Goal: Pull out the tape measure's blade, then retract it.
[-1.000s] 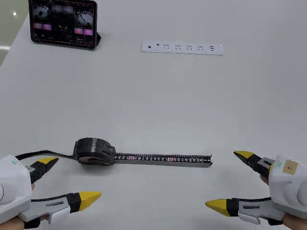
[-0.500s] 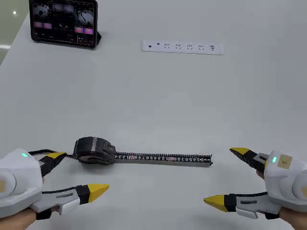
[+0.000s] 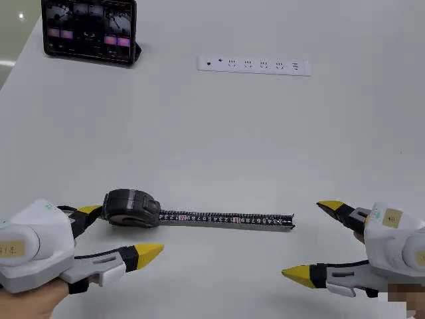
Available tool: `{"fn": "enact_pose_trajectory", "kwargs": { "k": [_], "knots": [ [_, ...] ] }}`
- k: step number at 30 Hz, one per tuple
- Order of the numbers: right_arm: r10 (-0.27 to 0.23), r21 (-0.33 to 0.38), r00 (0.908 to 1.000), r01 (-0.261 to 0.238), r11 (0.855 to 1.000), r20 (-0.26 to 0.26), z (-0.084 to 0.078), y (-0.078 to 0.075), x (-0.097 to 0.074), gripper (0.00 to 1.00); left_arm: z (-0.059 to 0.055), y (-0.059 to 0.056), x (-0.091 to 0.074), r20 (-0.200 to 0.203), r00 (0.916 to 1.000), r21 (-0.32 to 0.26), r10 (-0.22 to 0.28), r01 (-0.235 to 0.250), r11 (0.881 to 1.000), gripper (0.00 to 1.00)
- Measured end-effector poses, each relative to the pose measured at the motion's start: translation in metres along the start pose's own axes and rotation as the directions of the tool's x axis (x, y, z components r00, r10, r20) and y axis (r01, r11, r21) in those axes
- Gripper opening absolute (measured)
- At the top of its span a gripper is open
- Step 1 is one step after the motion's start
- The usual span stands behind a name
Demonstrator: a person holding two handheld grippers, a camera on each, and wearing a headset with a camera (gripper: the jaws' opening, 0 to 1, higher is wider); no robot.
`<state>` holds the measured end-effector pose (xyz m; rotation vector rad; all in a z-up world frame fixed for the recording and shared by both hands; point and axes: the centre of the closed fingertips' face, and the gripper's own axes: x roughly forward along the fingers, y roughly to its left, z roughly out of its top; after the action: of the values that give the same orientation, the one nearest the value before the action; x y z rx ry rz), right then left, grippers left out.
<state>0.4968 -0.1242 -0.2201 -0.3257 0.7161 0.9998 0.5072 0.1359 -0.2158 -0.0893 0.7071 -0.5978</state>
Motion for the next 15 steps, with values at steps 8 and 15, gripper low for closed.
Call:
{"fn": "enact_pose_trajectory", "kwargs": {
  "k": [8,15],
  "knots": [
    [0.004,-0.002,0.9999,-0.004,1.000,-0.014,-0.0021,-0.0003,0.0012,0.82,0.0028,0.0015,0.0026,0.020,0.9992,-0.041,0.033,-0.032,0.999,0.82],
    [0.021,-0.018,0.9992,-0.021,1.000,-0.034,-0.0027,-0.0029,0.0026,0.76,0.0054,0.0035,0.0076,0.035,0.9959,-0.078,0.084,-0.081,0.994,0.82]
  ]
}}
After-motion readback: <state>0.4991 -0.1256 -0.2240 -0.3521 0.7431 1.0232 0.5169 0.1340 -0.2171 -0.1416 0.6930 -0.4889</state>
